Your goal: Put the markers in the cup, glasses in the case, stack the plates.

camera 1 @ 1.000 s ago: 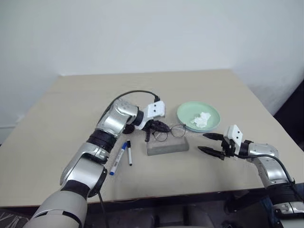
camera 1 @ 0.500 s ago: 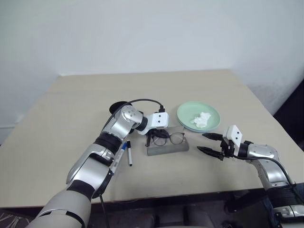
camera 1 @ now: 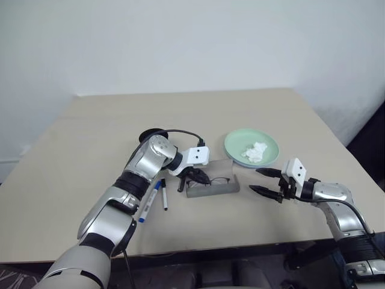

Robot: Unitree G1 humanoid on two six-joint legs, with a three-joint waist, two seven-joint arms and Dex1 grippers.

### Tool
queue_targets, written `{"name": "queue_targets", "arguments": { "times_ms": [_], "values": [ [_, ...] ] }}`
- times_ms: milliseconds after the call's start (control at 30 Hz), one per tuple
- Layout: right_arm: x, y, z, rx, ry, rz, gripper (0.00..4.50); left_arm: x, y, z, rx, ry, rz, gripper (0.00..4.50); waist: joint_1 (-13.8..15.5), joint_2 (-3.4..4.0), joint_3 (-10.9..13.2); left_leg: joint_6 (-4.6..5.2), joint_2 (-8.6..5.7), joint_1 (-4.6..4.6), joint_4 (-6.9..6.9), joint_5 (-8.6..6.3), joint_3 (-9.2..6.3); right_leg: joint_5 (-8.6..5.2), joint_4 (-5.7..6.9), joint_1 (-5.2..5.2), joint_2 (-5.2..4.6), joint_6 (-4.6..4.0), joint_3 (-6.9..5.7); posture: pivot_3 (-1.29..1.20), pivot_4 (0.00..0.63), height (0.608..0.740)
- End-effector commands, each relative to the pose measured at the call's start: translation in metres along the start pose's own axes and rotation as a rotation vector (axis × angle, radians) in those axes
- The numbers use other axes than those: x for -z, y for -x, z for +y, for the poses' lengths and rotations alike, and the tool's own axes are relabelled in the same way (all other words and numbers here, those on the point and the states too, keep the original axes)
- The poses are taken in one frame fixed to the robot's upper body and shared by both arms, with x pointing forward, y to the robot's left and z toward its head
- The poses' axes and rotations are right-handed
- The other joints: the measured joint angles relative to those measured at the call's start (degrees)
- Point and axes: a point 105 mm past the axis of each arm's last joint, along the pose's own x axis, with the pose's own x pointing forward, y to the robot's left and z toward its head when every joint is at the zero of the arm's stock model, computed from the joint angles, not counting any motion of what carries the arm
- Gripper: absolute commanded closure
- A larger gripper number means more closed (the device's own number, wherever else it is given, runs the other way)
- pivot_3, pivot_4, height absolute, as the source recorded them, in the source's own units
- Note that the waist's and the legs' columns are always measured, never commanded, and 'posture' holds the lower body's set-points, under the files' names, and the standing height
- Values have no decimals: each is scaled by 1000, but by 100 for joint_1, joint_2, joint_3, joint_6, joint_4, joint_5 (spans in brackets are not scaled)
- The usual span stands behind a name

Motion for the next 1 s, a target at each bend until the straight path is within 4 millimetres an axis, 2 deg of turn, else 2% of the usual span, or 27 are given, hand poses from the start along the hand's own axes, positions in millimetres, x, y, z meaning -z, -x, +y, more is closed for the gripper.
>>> {"name": "queue_targets", "arguments": {
  "times_ms": [33, 200, 433, 667, 767, 867, 933, 1000],
  "values": [
    [-15, -2, -5, 4, 43, -41, 1306, -4, -1, 1, -17, 13, -26, 3840, 1, 0, 0, 0, 0, 0, 0, 0, -1, 0, 0, 0, 0, 0, 0, 0, 0, 740],
    [-14, -3, -7, 3, 44, -40, 1306, -13, 0, 10, -66, 11, -67, 2166, 5, 0, 0, 0, -1, -1, 1, 0, -2, 0, 0, 0, -1, 0, -1, 0, 0, 740],
    [-8, -2, -8, 5, 40, -35, 1306, -38, 11, 32, -176, -15, -163, 2166, 5, -2, 1, 0, -2, -4, 4, 0, -4, 1, -1, 0, -1, 1, -2, 0, 0, 740],
    [-5, -2, -9, 8, 43, -33, 1306, -56, 32, 67, -394, -58, -208, 2166, 1, -2, 1, -1, -3, -2, 6, 0, -1, 3, -1, 1, -1, 4, 0, 0, 0, 740],
    [-4, -3, -10, 8, 44, -35, 1306, -54, 38, 76, -465, -83, -188, 2732, 3, -2, 1, -1, -3, -2, 6, 0, -2, 4, -1, 1, 0, 5, -1, 0, 0, 740],
    [-6, -3, -10, 7, 52, -44, 1306, -51, 44, 84, -537, -111, -180, 3770, 4, -2, 1, -1, -5, -2, 6, 0, -3, 8, -1, 1, -1, 10, 0, 0, 0, 740],
    [-11, -3, -9, 0, 50, -68, 1306, -39, 41, 85, -546, -99, -122, 4465, 4, -3, 1, 0, -7, -3, 6, 0, -3, 11, -2, 1, -2, 14, 1, 0, 0, 740],
    [-16, -3, -9, -7, 45, -90, 1306, -30, 37, 85, -542, -90, -79, 4465, 4, -2, 1, 0, -15, -4, 6, 0, -3, 13, -3, 2, -2, 16, 1, 0, 0, 740]
  ]
}}
